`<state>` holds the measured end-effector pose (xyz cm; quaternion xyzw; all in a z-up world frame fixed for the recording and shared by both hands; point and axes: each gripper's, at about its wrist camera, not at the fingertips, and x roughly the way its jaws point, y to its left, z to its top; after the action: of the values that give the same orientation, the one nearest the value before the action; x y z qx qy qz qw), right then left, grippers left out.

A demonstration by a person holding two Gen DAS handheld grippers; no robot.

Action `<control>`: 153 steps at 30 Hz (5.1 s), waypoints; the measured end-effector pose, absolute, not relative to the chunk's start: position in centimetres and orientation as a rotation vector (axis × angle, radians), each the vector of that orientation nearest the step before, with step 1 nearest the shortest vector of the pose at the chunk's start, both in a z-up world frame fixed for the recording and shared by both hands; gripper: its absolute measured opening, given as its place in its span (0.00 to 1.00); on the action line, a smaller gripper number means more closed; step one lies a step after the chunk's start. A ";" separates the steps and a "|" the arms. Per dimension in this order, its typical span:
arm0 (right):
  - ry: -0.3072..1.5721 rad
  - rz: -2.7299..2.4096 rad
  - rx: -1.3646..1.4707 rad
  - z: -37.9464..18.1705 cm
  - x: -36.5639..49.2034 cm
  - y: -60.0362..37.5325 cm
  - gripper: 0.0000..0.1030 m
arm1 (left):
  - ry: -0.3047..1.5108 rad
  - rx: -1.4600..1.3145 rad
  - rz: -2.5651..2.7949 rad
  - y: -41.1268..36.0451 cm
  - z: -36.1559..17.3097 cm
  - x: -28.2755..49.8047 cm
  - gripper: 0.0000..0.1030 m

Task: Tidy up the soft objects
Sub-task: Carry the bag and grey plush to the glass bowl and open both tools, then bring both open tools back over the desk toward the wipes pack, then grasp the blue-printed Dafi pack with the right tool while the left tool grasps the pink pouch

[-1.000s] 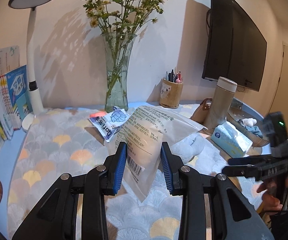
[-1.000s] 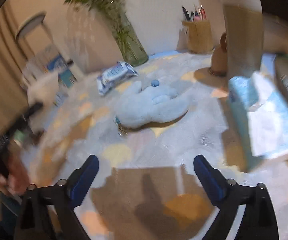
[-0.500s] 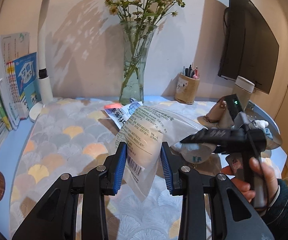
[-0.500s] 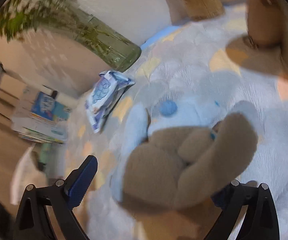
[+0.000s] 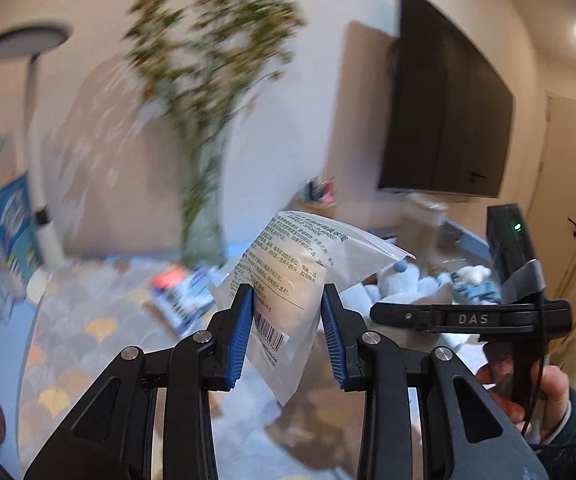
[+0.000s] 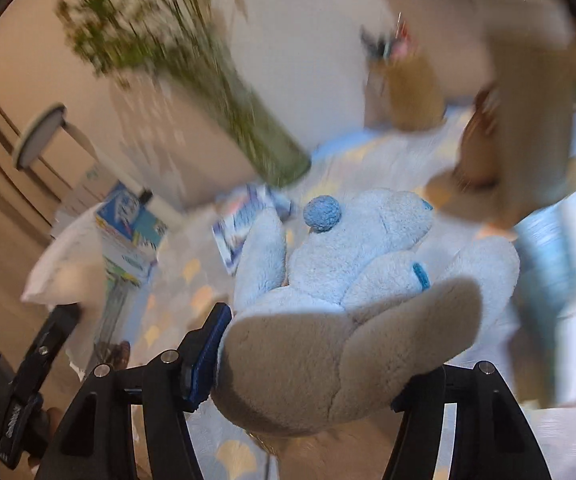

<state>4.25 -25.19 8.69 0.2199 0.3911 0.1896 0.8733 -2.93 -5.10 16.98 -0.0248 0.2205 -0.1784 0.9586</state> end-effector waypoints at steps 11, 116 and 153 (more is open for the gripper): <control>0.612 0.052 0.524 13.9 -1.4 -40.7 0.61 | 0.471 0.120 -0.699 -23.1 20.5 -1.2 0.30; 1.032 0.250 0.356 0.5 26.0 -5.3 0.84 | 0.694 -0.539 -0.025 13.3 2.1 18.6 0.63; 0.932 0.363 0.262 0.7 21.0 -17.1 0.72 | 0.901 0.194 -0.338 -0.7 1.2 24.2 0.28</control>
<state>20.98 -17.14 0.73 0.1250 0.4455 0.1736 0.8693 24.20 -0.66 1.23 0.0931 0.4326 -0.1624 0.8819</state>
